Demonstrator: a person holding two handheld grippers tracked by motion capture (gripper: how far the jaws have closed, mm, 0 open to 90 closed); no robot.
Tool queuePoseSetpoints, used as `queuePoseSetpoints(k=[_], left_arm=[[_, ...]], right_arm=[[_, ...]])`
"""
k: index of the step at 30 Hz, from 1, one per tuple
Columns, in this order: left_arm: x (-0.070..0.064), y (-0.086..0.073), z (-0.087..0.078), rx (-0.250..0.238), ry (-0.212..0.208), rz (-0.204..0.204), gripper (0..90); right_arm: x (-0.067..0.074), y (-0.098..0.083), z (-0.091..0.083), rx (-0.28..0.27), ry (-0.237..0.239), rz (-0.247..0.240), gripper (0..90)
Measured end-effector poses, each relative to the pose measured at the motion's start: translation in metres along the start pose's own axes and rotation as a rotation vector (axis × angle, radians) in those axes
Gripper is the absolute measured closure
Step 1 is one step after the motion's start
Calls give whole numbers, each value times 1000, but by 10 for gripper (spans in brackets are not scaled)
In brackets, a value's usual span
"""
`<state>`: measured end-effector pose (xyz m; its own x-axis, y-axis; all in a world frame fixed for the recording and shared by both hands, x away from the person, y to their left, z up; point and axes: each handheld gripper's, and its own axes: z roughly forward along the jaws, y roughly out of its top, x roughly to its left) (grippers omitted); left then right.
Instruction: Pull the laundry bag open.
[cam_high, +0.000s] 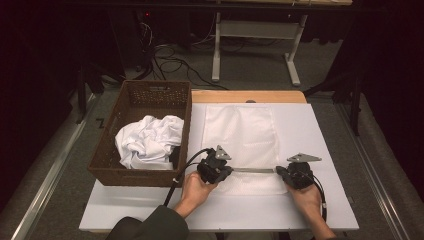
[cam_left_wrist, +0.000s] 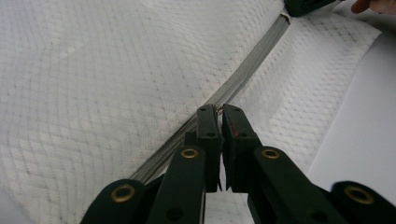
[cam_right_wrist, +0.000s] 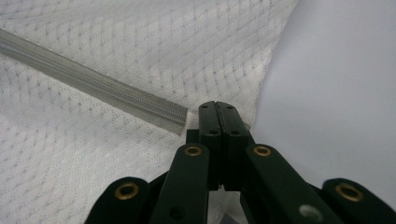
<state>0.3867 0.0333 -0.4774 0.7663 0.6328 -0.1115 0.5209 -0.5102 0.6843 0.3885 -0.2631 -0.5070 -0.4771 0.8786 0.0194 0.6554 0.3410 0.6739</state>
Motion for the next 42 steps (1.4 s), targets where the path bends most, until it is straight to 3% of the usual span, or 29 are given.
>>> queuePoseSetpoints(k=[22,42], left_arm=[[2,-12,-8,-5,40,9,862],[7,-23,-11,-4,66,-14,862]], right_arm=[[2,0,0,-1,-10,-4,900],[3,0,0,-3,-20,-12,900]])
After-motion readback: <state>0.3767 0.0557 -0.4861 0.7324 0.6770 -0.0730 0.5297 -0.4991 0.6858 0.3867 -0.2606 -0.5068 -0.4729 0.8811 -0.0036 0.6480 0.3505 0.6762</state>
